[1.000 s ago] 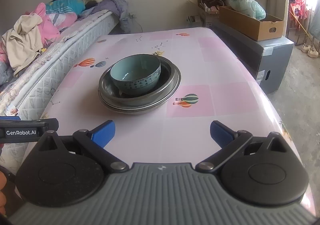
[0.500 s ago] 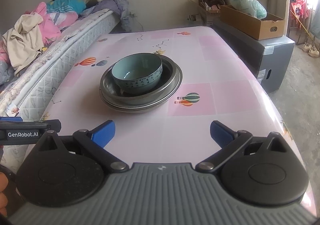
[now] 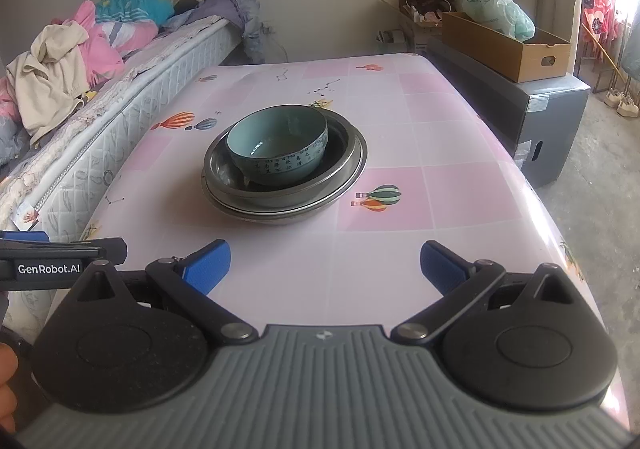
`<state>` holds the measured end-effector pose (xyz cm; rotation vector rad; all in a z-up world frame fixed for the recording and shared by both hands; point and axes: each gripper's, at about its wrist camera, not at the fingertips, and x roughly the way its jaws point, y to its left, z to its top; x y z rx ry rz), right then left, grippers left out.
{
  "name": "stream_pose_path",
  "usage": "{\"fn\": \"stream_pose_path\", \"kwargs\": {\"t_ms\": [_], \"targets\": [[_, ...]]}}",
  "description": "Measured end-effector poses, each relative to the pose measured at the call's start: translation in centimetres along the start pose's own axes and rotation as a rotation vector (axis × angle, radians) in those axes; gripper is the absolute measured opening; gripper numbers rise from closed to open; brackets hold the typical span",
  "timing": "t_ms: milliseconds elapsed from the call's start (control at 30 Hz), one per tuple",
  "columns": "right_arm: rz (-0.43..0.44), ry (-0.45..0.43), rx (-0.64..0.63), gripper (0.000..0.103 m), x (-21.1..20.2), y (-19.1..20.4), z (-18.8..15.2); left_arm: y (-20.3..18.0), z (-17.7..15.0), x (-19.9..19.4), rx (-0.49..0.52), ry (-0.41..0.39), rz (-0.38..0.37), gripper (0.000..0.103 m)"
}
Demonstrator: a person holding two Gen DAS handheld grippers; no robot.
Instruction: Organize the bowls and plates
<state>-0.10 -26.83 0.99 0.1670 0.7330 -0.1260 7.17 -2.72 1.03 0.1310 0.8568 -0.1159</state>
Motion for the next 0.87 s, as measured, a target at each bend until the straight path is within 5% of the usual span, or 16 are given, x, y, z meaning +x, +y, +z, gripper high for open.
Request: {"fn": "stream_pose_path", "kwargs": {"t_ms": [867], "targets": [[0.0,0.009,-0.006,0.102,0.0,0.27,0.13,0.37,-0.2,0.49,-0.008,0.011,-0.007,0.103]]}}
